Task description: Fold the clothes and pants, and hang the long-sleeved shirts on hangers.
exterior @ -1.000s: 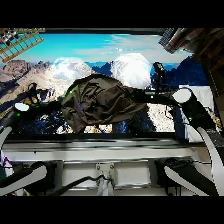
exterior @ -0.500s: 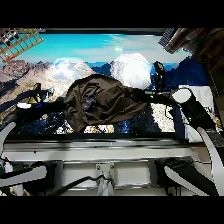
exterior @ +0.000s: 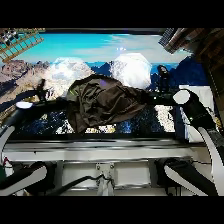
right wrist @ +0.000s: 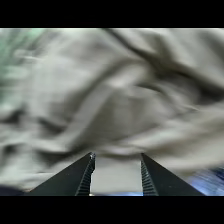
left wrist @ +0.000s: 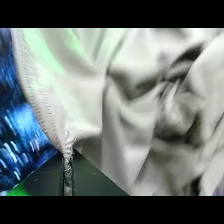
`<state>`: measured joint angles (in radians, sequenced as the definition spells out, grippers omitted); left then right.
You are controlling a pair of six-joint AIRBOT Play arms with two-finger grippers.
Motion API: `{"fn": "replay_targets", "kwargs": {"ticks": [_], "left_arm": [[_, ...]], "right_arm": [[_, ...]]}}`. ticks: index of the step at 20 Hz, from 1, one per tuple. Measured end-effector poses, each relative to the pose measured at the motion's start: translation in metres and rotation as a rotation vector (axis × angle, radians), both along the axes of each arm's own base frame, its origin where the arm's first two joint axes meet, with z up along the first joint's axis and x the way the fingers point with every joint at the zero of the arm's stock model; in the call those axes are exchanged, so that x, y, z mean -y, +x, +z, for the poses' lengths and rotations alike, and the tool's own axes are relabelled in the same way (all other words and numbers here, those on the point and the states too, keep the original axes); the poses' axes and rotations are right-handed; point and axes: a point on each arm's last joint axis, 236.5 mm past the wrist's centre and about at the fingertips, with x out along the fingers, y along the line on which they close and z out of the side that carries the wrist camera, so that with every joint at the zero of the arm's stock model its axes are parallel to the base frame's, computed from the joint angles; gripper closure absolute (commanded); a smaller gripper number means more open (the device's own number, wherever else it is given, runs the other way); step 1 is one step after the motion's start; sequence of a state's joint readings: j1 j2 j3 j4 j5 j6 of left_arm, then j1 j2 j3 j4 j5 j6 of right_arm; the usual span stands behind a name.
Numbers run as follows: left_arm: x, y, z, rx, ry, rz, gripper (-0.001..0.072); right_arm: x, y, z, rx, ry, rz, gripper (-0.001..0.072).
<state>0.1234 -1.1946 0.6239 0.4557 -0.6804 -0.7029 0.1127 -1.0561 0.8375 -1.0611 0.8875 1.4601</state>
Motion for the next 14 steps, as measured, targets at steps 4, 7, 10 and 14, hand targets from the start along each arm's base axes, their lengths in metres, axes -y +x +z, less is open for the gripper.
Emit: {"fn": "replay_targets", "kwargs": {"ticks": [4,7,10,14], "left_arm": [[-0.020,0.004,0.071,0.181,0.012,0.051,0.0704],[-0.022,0.000,0.098,0.247,0.009,0.060,0.0704],[-0.021,-0.003,0.108,0.265,0.001,0.062,0.0704],[-0.020,-0.004,0.112,0.272,-0.003,0.062,0.0704]], "right_arm": [[0.059,0.011,-0.023,-0.056,-0.075,-0.177,0.0204],[0.078,0.024,-0.039,-0.087,-0.094,-0.223,0.0203],[0.078,0.038,-0.056,-0.147,-0.073,-0.230,0.0204],[0.064,0.060,-0.070,-0.181,-0.055,-0.199,0.0204]]}}
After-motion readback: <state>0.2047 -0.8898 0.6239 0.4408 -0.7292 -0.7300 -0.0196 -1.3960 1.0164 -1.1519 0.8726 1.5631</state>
